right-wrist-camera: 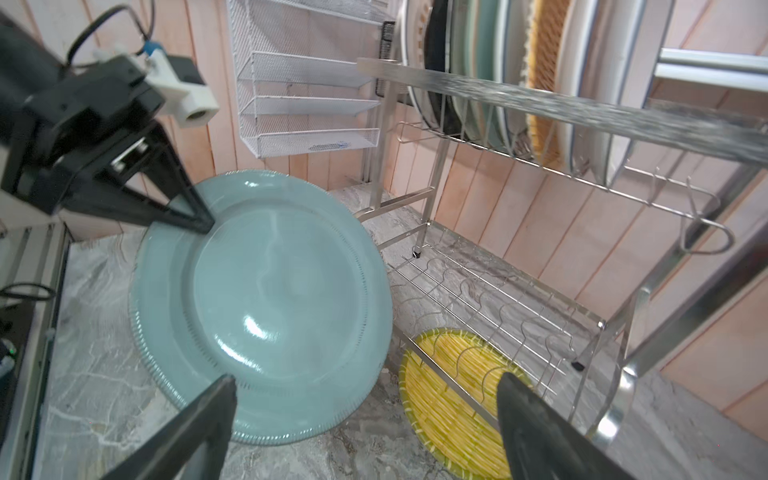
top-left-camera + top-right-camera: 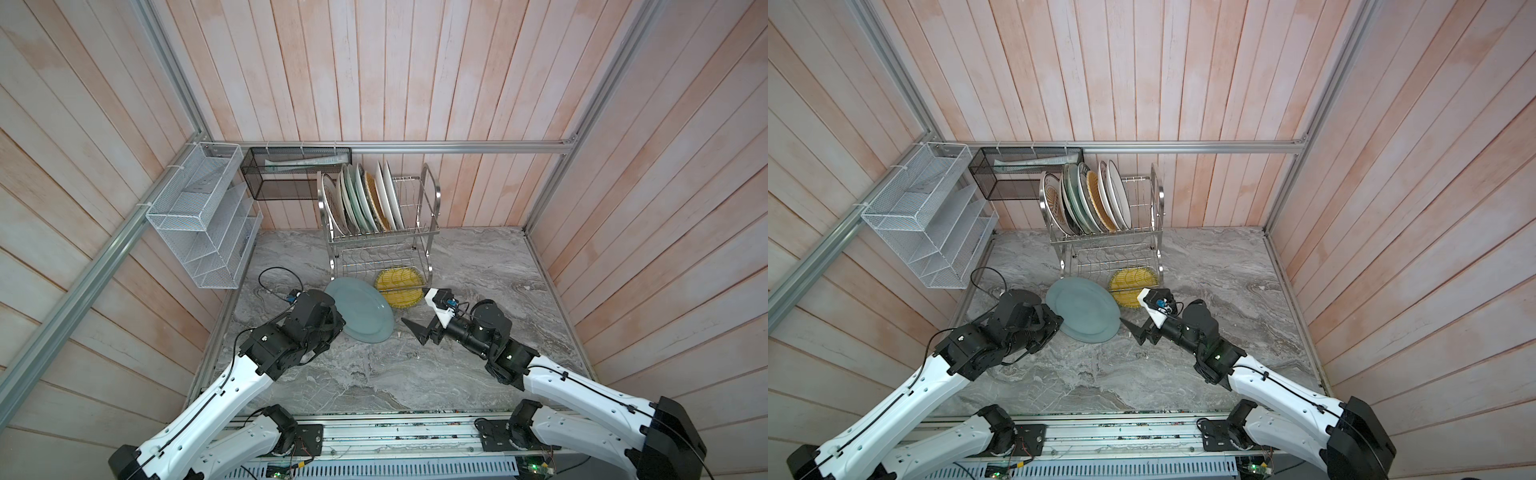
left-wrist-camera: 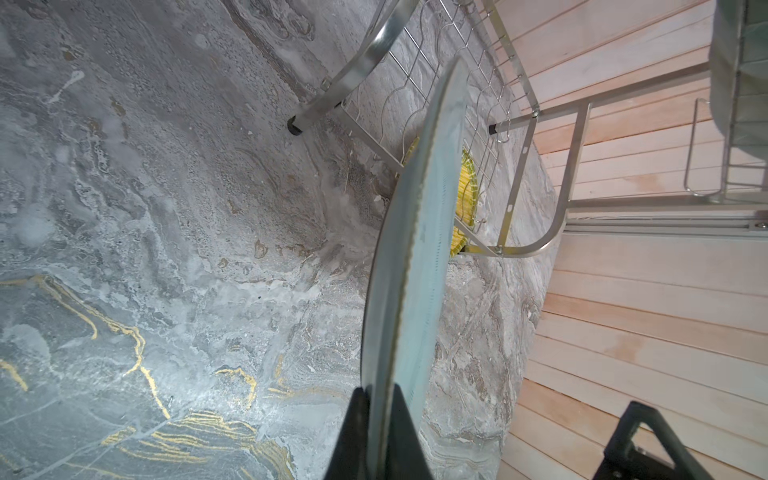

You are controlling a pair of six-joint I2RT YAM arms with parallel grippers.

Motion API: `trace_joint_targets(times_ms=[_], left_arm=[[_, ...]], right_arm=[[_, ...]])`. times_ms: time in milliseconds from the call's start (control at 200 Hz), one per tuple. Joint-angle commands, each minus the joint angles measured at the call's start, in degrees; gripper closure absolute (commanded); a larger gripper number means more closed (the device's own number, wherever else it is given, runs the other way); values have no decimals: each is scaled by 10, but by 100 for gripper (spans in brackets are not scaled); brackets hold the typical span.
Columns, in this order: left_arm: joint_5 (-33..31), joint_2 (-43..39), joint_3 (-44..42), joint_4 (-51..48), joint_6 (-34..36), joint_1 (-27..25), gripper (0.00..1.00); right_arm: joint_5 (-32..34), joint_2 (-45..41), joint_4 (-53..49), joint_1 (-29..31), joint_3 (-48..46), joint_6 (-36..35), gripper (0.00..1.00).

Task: Load the plates into the dish rack
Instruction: 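Close the left gripper on the pale teal plate rim and tilt it up, then close the right gripper on the raised plate rim while the left gripper holds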

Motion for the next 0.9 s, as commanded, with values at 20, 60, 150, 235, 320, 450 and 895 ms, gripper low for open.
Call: trace_joint_targets(times_ms=[20,60,150,235,320,450,895], left_arm=[[-20,4,52,37,-21,-2,100],[-22,8,58,37,-25,-2,100],[-18,25,79,25,-30,-2,100],[-9,43,93,22,-31,-3,100],[-4,53,100,26,-29,-4,100],[-1,60,107,36,-29,-7,100],[7,82,119,31,-39,-9,100]], right_arm=[[-15,-2,18,22,-16,-120,5],[-15,2,1,28,-10,-136,6],[-9,18,-25,41,4,-160,8],[28,36,-17,64,8,-179,6],[84,60,6,95,9,-210,2],[115,99,5,114,31,-234,2],[100,191,-14,117,103,-258,39]])
